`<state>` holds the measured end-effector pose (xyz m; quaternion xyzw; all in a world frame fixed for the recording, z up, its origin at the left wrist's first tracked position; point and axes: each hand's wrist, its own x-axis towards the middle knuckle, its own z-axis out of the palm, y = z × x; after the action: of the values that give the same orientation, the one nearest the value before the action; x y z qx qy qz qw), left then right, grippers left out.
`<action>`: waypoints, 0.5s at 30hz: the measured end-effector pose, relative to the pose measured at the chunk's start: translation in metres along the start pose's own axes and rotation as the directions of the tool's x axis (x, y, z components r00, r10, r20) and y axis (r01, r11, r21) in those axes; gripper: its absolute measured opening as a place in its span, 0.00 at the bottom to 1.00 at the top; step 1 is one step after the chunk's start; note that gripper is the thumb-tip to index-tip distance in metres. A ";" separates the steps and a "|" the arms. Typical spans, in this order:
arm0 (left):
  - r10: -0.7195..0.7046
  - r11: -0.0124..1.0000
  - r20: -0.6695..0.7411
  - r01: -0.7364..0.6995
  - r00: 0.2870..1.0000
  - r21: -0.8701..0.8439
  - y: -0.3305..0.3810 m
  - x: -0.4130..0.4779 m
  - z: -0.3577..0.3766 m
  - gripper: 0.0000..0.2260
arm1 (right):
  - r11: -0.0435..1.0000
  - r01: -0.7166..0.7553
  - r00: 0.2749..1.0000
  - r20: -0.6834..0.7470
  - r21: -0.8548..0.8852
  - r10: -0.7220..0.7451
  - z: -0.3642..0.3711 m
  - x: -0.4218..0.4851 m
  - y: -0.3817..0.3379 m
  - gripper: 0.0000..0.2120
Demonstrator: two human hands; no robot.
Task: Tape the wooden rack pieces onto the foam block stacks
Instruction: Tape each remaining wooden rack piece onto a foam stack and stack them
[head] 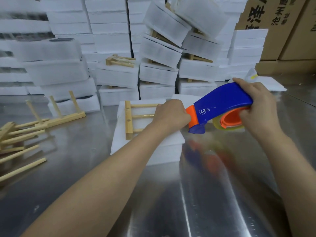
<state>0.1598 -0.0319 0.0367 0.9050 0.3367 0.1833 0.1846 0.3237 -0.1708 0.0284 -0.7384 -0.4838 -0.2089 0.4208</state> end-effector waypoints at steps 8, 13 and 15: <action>0.059 0.998 -0.018 -0.060 0.998 -0.020 -0.002 -0.001 0.002 0.06 | 0.999 0.036 0.993 -0.112 0.003 -0.035 -0.001 -0.002 -0.001 0.36; 0.048 0.983 0.003 -0.047 0.999 -0.175 -0.007 0.002 0.003 0.07 | 0.999 0.020 0.993 -0.119 -0.027 -0.023 -0.002 -0.002 0.004 0.36; 0.042 0.940 -0.016 -0.045 0.999 -0.339 -0.010 0.002 0.002 0.06 | 0.990 0.037 0.996 -0.074 -0.134 -0.048 0.001 -0.002 0.003 0.38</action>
<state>0.1566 -0.0243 0.0305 0.8660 0.2808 0.2464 0.3323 0.3258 -0.1719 0.0255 -0.7456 -0.4679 -0.2779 0.3847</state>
